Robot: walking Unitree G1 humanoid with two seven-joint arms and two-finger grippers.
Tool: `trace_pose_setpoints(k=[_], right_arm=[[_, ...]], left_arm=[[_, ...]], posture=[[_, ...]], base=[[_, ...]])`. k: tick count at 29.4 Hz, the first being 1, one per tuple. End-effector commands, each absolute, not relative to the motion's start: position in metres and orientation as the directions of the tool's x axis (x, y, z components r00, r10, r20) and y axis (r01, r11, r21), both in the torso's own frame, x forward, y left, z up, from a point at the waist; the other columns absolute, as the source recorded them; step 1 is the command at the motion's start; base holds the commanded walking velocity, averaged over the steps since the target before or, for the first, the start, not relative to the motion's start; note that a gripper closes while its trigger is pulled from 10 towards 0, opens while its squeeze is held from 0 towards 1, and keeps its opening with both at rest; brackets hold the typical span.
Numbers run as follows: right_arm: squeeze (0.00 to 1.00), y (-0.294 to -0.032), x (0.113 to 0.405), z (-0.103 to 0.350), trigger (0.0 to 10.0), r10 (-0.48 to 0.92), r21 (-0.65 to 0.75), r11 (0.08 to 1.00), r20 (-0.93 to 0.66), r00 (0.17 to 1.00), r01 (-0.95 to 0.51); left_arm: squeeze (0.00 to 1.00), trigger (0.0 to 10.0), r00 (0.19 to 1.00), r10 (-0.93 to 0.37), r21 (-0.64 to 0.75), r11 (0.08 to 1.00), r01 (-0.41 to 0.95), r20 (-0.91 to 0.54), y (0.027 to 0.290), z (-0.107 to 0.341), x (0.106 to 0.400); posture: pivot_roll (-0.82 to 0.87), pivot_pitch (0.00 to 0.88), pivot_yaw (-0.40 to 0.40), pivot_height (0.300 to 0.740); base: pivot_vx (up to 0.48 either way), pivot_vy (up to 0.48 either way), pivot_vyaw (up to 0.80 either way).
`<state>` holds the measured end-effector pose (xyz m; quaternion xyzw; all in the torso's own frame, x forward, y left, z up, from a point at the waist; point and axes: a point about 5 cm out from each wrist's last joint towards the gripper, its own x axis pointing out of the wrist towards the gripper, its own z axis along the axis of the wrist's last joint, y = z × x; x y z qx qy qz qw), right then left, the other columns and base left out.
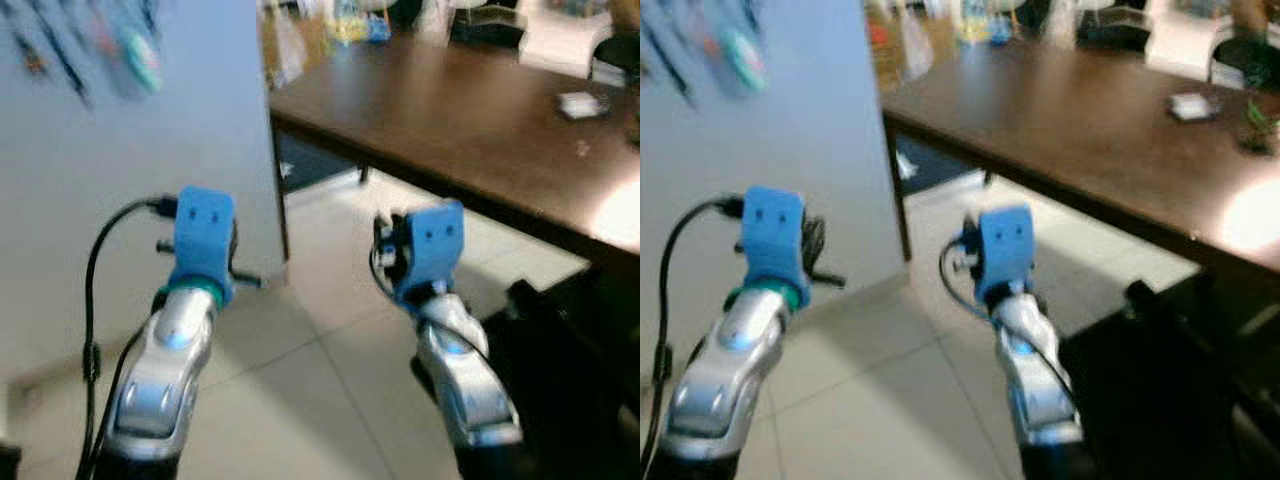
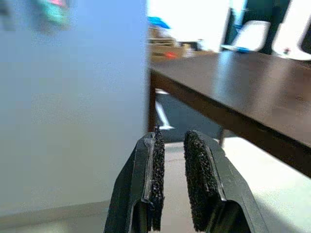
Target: Hang keys on a hook
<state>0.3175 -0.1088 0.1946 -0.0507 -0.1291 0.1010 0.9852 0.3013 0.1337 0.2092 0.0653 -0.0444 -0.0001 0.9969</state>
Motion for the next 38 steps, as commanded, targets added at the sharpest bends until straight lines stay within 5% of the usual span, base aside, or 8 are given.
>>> trace_pose_setpoints(k=[1,24,38], right_arm=[[0.00,-0.110,0.320,0.205,10.0,0.209,-0.132,0.975,0.281,0.937,-0.178],[0.00,-0.112,0.321,0.218,10.0,0.195,-0.116,0.979,0.327,0.925,-0.165],[0.00,-0.117,0.321,0.208,10.0,0.162,-0.033,0.987,0.300,0.940,-0.159]], left_arm=[[0.00,10.0,0.991,-0.054,0.145,0.989,0.036,0.123,0.128,0.219,0.302],[0.00,10.0,0.976,-0.096,0.176,0.982,0.061,0.195,0.118,0.232,0.305],[0.00,10.0,0.970,-0.111,0.188,0.980,0.071,0.215,0.115,0.233,0.307]], posture=[[-0.12,0.073,0.119,0.740],[-0.12,0.072,0.122,0.740],[-0.12,0.071,0.125,0.740]], base=[[0.000,0.000,0.80],[0.000,0.000,0.77],[0.386,0.000,-0.15]])
